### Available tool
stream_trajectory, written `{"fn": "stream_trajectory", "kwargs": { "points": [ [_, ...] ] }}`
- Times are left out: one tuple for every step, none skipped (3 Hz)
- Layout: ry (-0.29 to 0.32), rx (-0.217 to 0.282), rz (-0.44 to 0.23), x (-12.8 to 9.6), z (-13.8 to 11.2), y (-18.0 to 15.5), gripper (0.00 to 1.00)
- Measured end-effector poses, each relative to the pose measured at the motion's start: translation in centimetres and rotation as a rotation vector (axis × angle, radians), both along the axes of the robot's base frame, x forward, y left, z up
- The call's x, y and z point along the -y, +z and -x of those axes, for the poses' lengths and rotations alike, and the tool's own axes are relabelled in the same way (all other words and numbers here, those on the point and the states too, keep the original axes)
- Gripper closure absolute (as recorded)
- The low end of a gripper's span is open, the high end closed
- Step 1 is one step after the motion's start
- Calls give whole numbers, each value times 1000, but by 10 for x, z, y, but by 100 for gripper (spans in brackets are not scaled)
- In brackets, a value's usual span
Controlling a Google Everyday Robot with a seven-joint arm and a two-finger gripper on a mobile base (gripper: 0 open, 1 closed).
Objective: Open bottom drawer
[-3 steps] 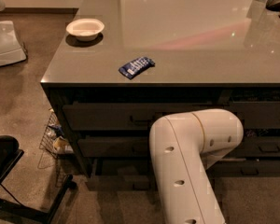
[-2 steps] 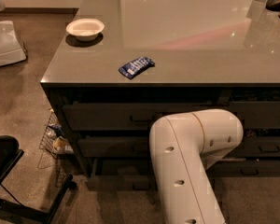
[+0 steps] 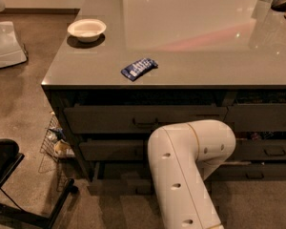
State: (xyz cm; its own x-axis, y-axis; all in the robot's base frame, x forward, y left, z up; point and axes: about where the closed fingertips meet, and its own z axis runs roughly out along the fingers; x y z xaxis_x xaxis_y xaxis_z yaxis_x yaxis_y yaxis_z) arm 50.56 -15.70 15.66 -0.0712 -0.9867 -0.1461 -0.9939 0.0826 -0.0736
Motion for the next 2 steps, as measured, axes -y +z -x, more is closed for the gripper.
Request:
{"fn": "stream_trajectory", "kwargs": {
  "points": [
    [0,-1,0,0,0,2,41],
    [0,0,0,0,0,3,72]
  ]
}}
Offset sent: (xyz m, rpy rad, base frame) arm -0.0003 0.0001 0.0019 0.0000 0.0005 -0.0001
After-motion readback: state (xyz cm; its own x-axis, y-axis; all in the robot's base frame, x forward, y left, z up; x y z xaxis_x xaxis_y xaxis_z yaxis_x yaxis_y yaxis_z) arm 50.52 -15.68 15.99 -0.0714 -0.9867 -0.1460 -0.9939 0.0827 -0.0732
